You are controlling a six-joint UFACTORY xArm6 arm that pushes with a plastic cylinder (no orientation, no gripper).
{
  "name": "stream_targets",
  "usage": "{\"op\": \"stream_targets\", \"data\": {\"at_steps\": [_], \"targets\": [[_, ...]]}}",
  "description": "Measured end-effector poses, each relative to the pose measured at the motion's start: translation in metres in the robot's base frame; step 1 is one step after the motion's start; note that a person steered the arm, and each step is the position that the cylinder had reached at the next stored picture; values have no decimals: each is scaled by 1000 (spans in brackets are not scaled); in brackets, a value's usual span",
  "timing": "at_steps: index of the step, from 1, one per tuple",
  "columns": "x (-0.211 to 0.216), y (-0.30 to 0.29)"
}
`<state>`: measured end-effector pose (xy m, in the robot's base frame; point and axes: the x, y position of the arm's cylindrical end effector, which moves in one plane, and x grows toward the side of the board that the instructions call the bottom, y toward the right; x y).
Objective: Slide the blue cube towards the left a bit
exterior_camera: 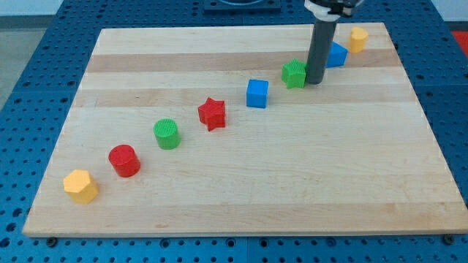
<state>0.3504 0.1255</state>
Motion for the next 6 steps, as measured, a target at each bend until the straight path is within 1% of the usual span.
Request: {"op": "stream_targets", "data": {"at_steps": [1, 2, 3, 4, 6], "targets": [[1, 0], [30, 0], [45, -5], [42, -39], [4, -110]]}}
